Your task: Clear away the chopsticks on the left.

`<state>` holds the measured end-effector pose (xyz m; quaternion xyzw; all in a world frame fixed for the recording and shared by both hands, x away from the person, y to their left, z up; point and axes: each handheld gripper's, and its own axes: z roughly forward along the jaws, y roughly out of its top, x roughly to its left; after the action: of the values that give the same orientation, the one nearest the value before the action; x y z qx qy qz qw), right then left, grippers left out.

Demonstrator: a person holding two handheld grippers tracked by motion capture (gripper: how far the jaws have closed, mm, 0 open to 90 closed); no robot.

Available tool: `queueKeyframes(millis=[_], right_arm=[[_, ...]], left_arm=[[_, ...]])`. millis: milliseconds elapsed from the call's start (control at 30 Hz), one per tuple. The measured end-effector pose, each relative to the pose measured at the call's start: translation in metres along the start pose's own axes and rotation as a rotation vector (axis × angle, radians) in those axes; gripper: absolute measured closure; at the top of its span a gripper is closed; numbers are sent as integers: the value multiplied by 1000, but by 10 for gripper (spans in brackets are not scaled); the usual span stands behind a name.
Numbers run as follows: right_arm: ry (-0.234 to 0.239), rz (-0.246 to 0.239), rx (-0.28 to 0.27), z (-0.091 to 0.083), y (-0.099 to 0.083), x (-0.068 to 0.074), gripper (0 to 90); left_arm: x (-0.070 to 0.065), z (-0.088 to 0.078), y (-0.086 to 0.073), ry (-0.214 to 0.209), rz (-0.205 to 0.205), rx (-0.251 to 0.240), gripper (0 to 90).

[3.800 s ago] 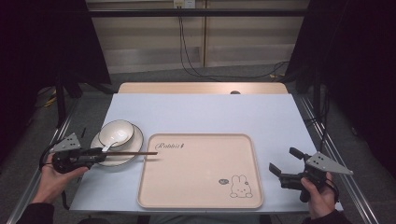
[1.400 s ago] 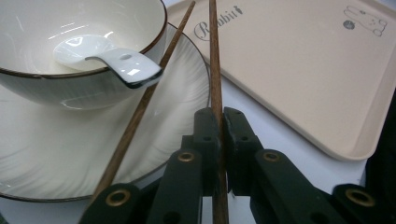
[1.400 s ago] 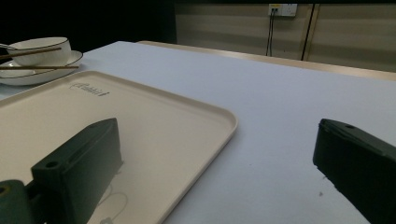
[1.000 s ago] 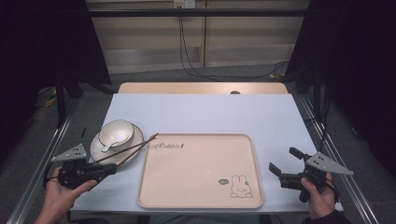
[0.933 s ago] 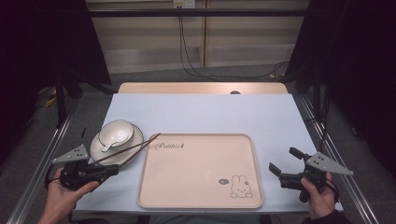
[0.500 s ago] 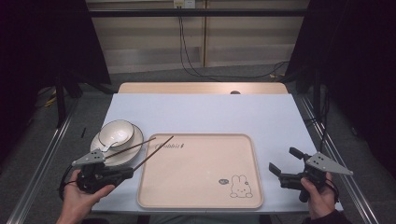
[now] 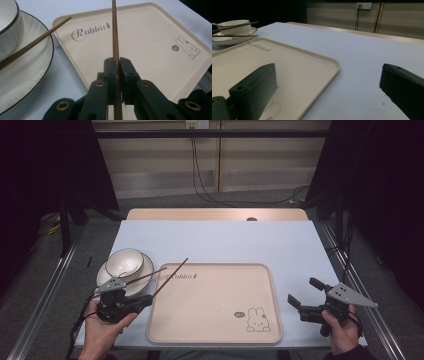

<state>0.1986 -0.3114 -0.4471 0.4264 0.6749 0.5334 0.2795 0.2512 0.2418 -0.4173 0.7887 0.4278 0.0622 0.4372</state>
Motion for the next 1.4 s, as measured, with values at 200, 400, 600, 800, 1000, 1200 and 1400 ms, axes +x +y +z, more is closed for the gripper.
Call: queueKeyframes(millis=[200, 400, 600, 800, 1000, 1200, 1400], right_arm=[[-4, -2, -1, 0, 0, 0, 8], [-2, -1, -1, 0, 0, 0, 8], [1, -4, -2, 0, 0, 0, 8], [1, -4, 0, 0, 0, 1, 8], [1, -4, 2, 1, 0, 1, 8], [0, -7, 2, 1, 0, 1, 8], [6, -10, 2, 1, 0, 1, 9]], left_arm=[[-11, 7, 4, 42, -3, -11, 847], [-23, 24, 13, 57, -31, -4, 846], [-27, 43, 16, 78, -36, 25, 847], [-19, 57, 9, 91, -69, 46, 847], [-18, 65, 6, 99, -71, 76, 847], [-18, 74, 3, 125, -74, 108, 846], [-17, 78, 2, 133, -85, 137, 847]])
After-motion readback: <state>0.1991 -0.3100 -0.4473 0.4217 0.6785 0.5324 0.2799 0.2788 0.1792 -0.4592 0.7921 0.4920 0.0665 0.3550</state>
